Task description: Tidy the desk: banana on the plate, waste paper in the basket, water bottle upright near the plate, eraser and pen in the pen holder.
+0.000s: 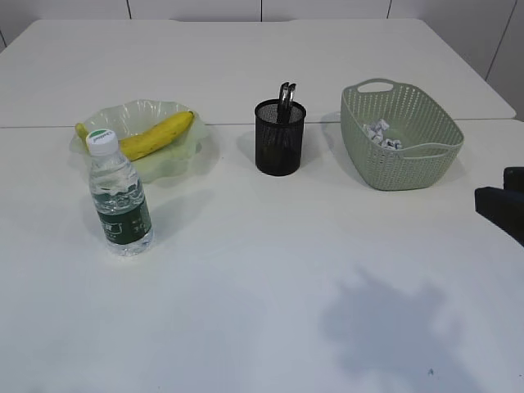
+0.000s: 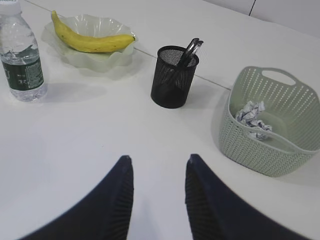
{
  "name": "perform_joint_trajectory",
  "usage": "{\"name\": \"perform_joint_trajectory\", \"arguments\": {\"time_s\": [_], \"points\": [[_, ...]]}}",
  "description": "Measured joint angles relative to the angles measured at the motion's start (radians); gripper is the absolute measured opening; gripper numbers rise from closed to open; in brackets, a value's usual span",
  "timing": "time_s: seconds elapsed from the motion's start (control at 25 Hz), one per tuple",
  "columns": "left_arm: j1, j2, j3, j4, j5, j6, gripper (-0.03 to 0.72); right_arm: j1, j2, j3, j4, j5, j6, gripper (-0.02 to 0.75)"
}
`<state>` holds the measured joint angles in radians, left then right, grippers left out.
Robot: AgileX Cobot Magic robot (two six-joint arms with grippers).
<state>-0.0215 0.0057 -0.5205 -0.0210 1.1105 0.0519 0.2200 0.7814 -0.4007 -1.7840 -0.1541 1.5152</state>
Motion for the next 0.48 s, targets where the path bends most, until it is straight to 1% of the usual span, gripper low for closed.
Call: {"name": "perform_joint_trajectory", "arguments": {"time_s": [0.28, 0.48], "points": [[0.000, 0.000, 0.000, 0.000, 0.000, 0.000, 0.240, 0.000, -0.073, 0.013, -0.002, 0.005, 0.017, 0.267], [0.000, 0.000, 0.000, 0.000, 0.000, 0.000, 0.240, 0.000, -0.114, 0.040, -0.028, 0.005, 0.048, 0.267]]}}
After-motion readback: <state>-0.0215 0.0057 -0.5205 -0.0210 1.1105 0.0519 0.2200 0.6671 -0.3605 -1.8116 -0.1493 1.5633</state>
